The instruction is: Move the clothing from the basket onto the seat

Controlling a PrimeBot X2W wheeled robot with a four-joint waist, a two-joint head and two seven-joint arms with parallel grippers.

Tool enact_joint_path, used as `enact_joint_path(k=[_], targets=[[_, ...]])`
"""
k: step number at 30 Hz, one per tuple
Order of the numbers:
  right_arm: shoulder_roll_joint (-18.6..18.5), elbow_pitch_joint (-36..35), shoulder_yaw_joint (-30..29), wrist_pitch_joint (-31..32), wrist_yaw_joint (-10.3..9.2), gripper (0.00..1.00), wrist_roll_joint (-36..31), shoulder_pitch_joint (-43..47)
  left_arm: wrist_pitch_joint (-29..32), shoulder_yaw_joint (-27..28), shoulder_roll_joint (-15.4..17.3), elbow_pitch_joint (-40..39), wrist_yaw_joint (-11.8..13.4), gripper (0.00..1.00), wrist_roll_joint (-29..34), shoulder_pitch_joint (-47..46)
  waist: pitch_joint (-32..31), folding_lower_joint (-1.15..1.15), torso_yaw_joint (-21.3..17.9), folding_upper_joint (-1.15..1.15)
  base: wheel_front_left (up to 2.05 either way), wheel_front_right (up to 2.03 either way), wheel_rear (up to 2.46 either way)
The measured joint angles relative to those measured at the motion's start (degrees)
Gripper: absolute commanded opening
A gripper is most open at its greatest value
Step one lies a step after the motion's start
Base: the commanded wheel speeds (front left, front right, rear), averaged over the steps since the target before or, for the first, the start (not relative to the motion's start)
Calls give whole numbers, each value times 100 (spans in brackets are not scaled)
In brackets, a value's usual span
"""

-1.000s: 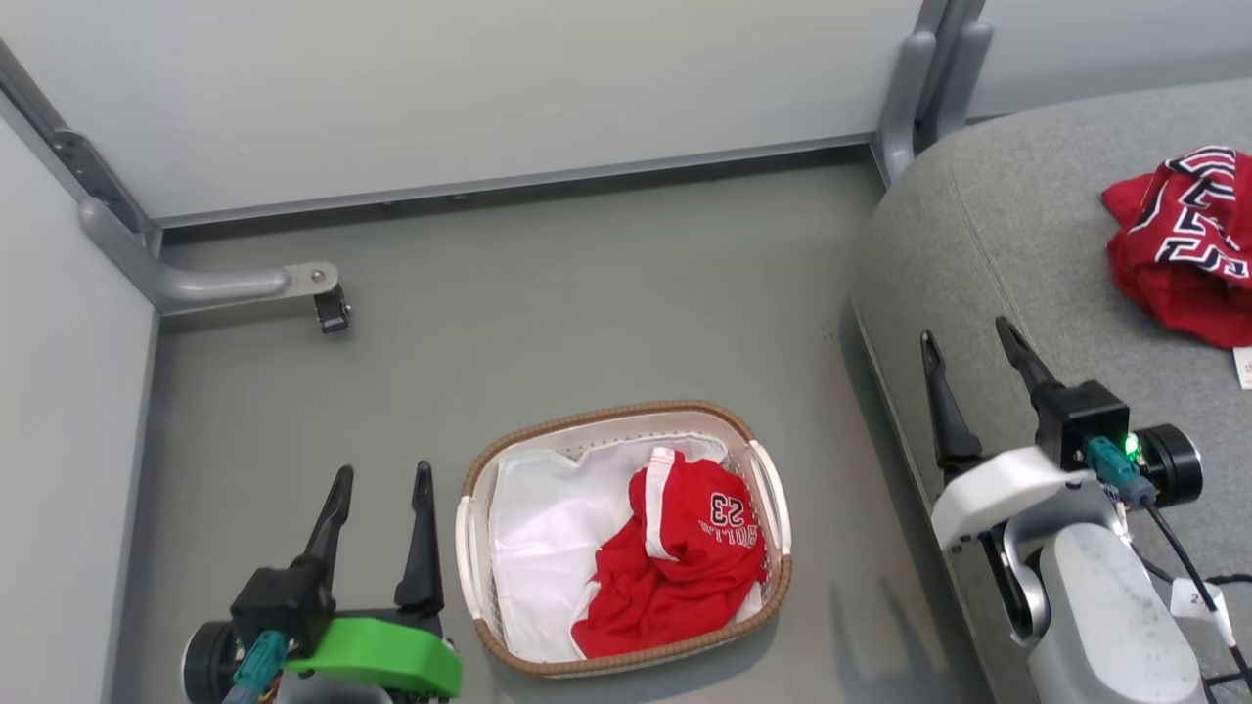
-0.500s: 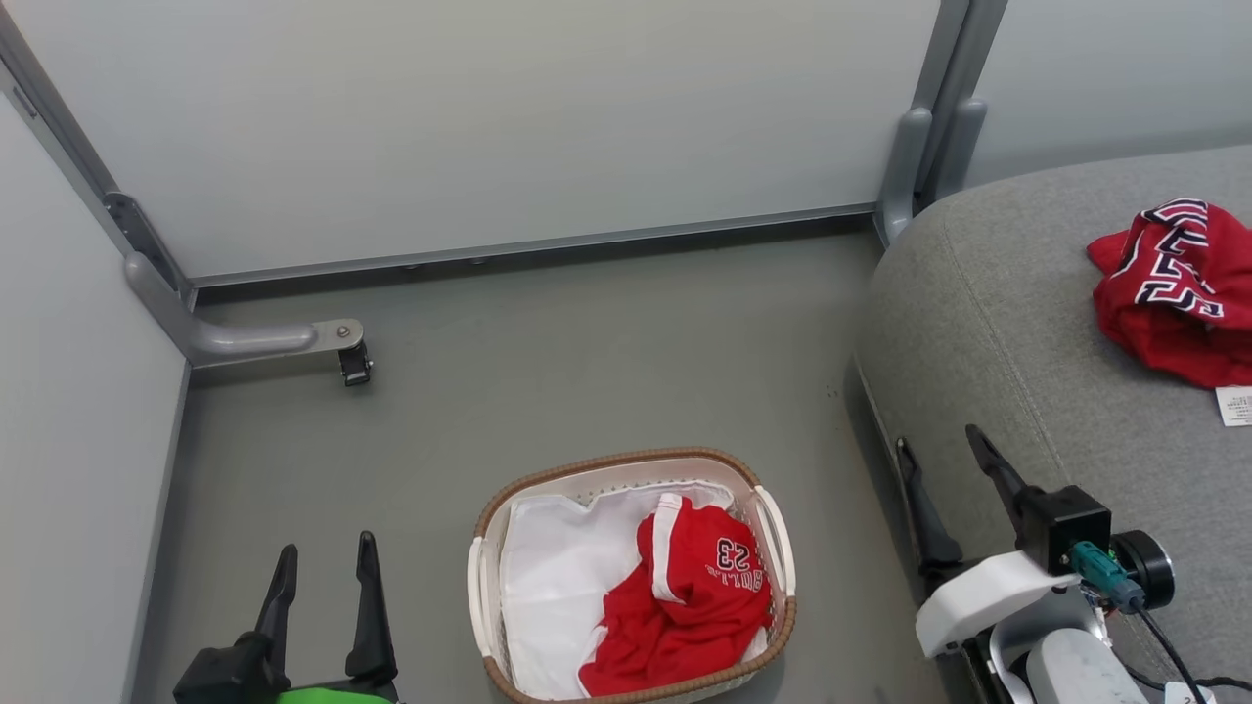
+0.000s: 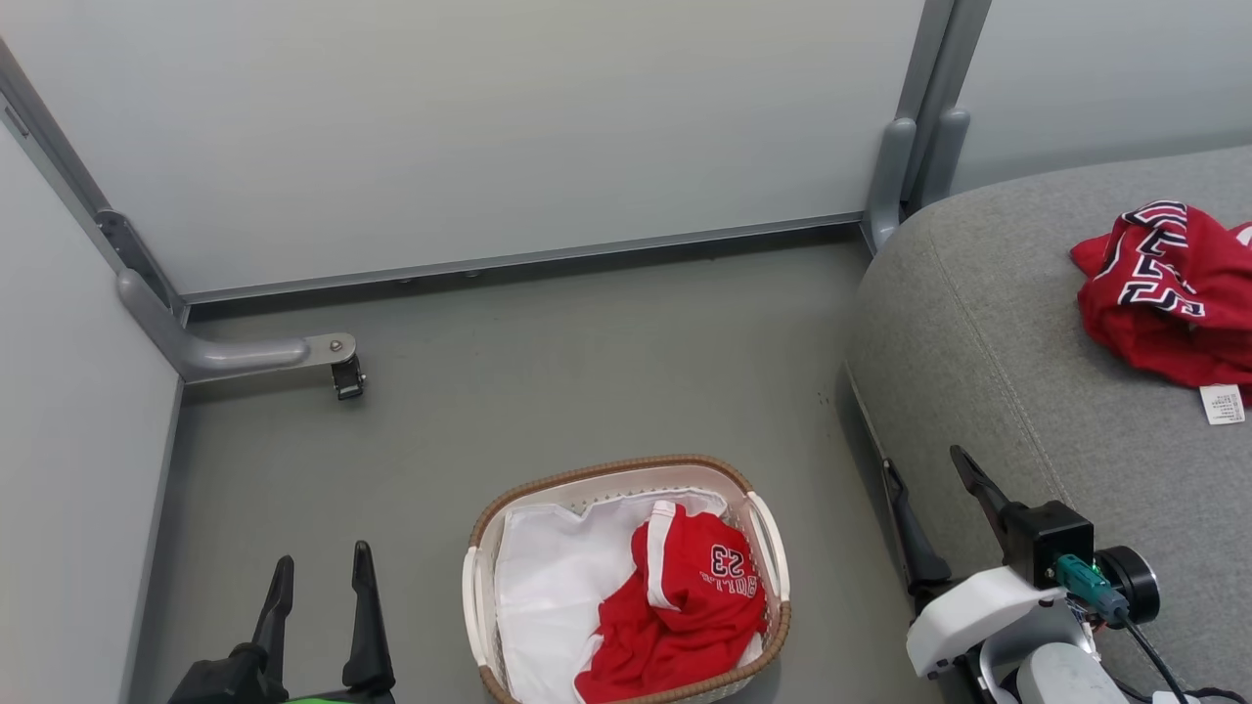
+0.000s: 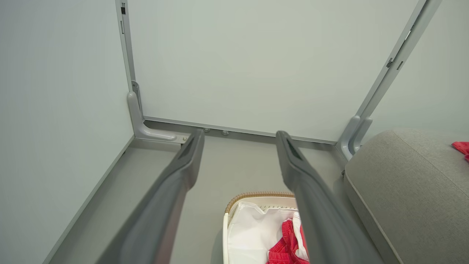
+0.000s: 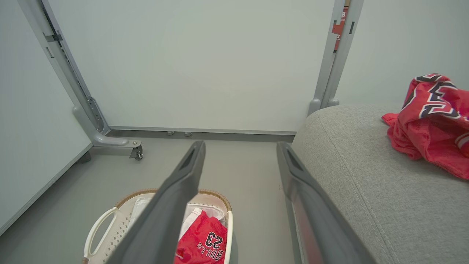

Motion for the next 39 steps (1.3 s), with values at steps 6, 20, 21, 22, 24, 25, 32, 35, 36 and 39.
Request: enact_joint_path(k=[6,20,21,22,24,25,32,35,36,39], targets=[[1,43,43,1,0,100,3,-8,0,-14,0,34,1,100,-2,0,5,0,3,0,0,0,0],[0,81,52,1,0,100,29,-23,0,-42,-1,77,1,100,1,-1,45,0,7,0,0,0,0],[0,80,52,1,0,100,29,-24,0,-44,-1,77,1,100,0,-1,52,0,7,0,0,0,0],[0,77,51,0,0,100,29,-25,0,-45,-1,76,1,100,0,-1,62,0,7,0,0,0,0],[1,54,29,1,0,100,27,-35,0,-51,-1,74,0,100,0,-7,100,0,7,0,0,0,0],[1,38,12,1,0,100,27,-48,0,-62,-1,75,-2,100,1,-20,124,0,7,0,0,0,0],[-2,-197,-249,1,0,100,-162,-363,-1,-393,-3,349,-192,100,181,-715,492,0,8,0,0,0,0],[1,-320,-294,1,0,100,-260,-628,0,-637,9,665,-304,100,376,-1205,740,0,-14,0,0,0,0],[3,-377,-334,0,0,100,-292,-736,0,-716,27,780,-342,100,422,-1458,841,0,-28,0,0,0,0],[-4,-502,-455,1,0,100,-435,-957,120,-913,41,1121,-404,100,528,-2125,1143,0,-76,0,0,0,0]])
